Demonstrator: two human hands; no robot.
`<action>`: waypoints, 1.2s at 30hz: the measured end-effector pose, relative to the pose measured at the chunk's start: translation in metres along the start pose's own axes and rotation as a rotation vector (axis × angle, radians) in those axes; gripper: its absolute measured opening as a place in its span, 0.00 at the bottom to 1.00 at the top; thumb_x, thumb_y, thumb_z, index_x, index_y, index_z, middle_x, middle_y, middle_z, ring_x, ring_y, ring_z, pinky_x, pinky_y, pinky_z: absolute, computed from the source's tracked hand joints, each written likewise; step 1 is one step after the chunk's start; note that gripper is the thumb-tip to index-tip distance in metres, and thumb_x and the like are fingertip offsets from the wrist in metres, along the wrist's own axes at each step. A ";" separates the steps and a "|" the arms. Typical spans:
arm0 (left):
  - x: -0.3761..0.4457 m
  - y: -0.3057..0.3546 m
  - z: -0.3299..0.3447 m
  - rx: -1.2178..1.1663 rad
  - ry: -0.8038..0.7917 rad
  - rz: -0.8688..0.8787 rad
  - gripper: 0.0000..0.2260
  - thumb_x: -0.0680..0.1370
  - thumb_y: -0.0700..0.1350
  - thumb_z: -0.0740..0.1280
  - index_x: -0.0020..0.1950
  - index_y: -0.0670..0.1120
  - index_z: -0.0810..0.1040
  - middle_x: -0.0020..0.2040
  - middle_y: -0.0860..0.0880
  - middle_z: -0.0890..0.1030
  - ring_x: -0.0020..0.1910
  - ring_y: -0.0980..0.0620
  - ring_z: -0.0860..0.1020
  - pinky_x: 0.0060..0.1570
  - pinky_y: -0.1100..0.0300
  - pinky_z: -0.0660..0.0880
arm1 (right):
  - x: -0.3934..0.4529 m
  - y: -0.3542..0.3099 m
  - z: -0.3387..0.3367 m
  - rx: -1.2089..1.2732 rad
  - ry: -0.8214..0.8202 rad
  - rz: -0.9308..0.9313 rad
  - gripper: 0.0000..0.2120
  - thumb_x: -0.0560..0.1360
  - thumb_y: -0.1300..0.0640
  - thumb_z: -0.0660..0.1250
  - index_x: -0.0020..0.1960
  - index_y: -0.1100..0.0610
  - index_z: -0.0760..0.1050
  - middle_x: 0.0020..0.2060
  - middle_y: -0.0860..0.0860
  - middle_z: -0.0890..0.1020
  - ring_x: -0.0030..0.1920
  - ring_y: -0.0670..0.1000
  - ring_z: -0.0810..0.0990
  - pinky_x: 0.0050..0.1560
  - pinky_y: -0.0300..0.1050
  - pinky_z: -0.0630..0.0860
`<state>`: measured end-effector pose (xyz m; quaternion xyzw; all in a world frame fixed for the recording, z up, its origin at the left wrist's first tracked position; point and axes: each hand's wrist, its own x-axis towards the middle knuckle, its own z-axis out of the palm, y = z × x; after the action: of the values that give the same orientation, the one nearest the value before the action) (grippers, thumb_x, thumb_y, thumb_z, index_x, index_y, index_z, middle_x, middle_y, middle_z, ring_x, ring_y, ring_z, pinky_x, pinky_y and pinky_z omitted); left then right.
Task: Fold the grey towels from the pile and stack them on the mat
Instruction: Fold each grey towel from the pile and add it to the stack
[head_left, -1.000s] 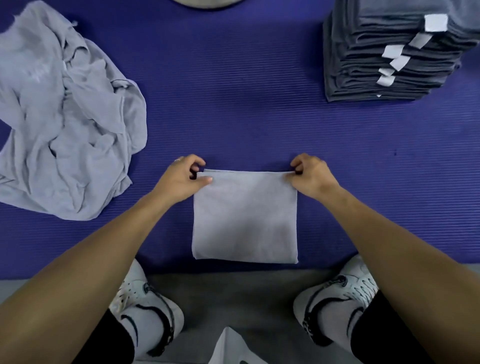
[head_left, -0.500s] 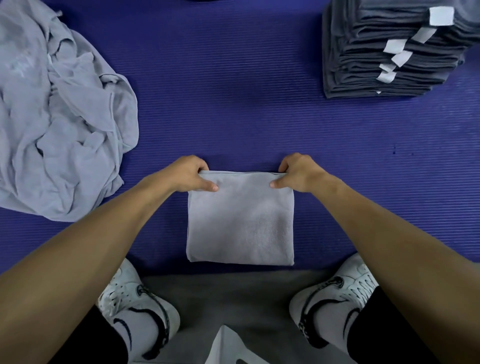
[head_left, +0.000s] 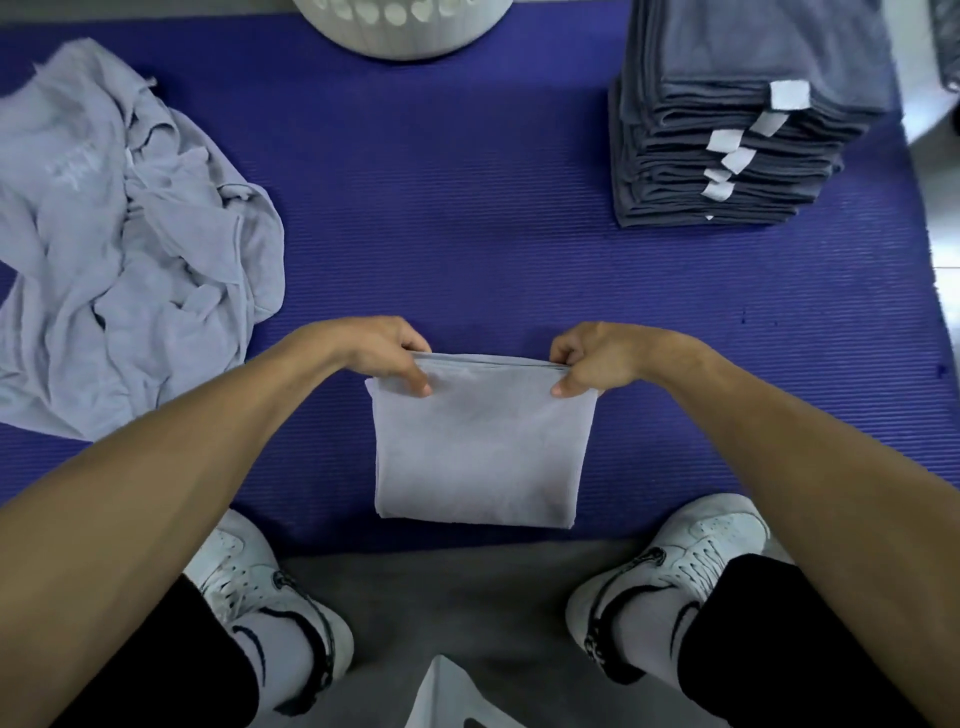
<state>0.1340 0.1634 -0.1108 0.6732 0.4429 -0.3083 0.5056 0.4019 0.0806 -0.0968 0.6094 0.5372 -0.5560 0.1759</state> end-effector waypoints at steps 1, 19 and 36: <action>-0.008 0.005 -0.002 0.012 0.010 0.015 0.03 0.73 0.50 0.74 0.45 0.57 0.82 0.42 0.59 0.83 0.46 0.57 0.80 0.49 0.60 0.73 | -0.011 -0.003 -0.003 -0.023 0.019 -0.004 0.07 0.75 0.50 0.71 0.49 0.46 0.74 0.47 0.46 0.82 0.48 0.49 0.83 0.58 0.50 0.77; -0.176 0.184 -0.033 0.009 0.527 0.435 0.04 0.75 0.46 0.73 0.49 0.53 0.84 0.46 0.55 0.84 0.48 0.56 0.81 0.48 0.60 0.75 | -0.268 -0.002 -0.070 -0.154 0.609 -0.094 0.14 0.75 0.62 0.67 0.36 0.47 0.72 0.33 0.43 0.75 0.35 0.44 0.73 0.36 0.38 0.68; -0.047 0.341 -0.194 0.256 1.325 0.681 0.13 0.74 0.39 0.66 0.56 0.51 0.79 0.51 0.54 0.81 0.50 0.49 0.77 0.44 0.56 0.71 | -0.207 0.089 -0.292 -0.129 1.420 -0.254 0.18 0.70 0.62 0.59 0.57 0.56 0.80 0.50 0.56 0.83 0.52 0.62 0.79 0.50 0.51 0.75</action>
<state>0.4176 0.3022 0.1262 0.8708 0.3826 0.2851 0.1184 0.6609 0.1902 0.1422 0.7448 0.6202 -0.0094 -0.2458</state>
